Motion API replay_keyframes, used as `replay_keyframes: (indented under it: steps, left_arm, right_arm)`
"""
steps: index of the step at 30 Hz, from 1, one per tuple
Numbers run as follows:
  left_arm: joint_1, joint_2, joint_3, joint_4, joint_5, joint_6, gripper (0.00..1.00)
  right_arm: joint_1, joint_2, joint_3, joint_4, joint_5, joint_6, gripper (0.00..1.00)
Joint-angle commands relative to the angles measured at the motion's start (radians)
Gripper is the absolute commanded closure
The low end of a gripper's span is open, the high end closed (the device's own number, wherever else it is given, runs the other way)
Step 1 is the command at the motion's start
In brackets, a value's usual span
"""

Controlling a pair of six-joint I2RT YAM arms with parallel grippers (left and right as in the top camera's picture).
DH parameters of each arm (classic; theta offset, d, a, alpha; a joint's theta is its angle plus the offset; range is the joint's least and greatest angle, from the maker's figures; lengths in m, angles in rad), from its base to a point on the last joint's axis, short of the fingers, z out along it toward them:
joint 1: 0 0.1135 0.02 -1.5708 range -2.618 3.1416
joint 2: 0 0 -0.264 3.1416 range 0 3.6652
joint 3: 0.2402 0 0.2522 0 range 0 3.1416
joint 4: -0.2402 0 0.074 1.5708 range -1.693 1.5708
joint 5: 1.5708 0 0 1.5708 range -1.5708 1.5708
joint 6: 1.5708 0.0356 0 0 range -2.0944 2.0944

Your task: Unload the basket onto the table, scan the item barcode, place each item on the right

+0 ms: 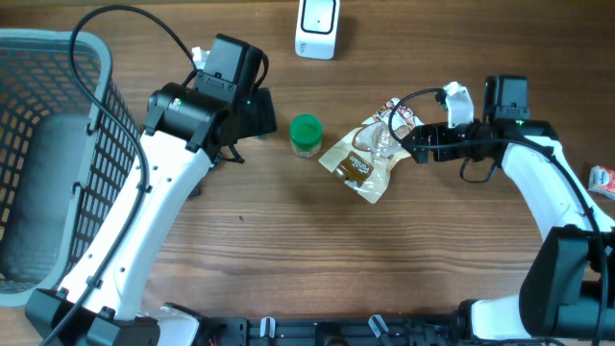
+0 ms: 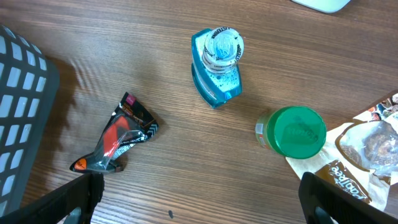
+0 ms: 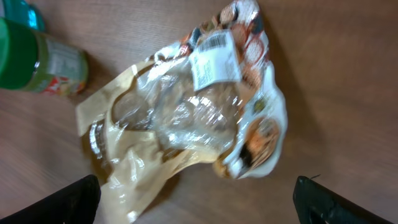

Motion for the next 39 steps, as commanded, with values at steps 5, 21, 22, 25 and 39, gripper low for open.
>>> replay_keyframes:
  steps: [5,21,22,25,39]
  left_arm:
    - [0.003,0.000,-0.004,0.002,-0.002,-0.013,0.00]
    - [0.003,0.000,-0.004,-0.035,0.009,-0.013,0.00]
    - [0.003,0.000,-0.004,-0.040,0.009,-0.013,0.00]
    - [0.003,0.000,-0.004,-0.050,0.009,-0.013,0.00]
    - [0.003,0.000,-0.004,-0.047,0.009,-0.013,0.00]
  right_arm:
    - [0.011,0.015,-0.062,-0.169,-0.112,0.666,0.00]
    - [0.256,0.015,-0.558,0.578,0.111,1.581,0.24]
    - [0.255,0.015,-0.558,0.581,0.138,1.585,0.28]
    - [0.255,0.015,-0.558,0.588,0.275,1.670,0.23]
    - [0.255,0.080,-0.559,0.775,0.257,1.292,0.06]
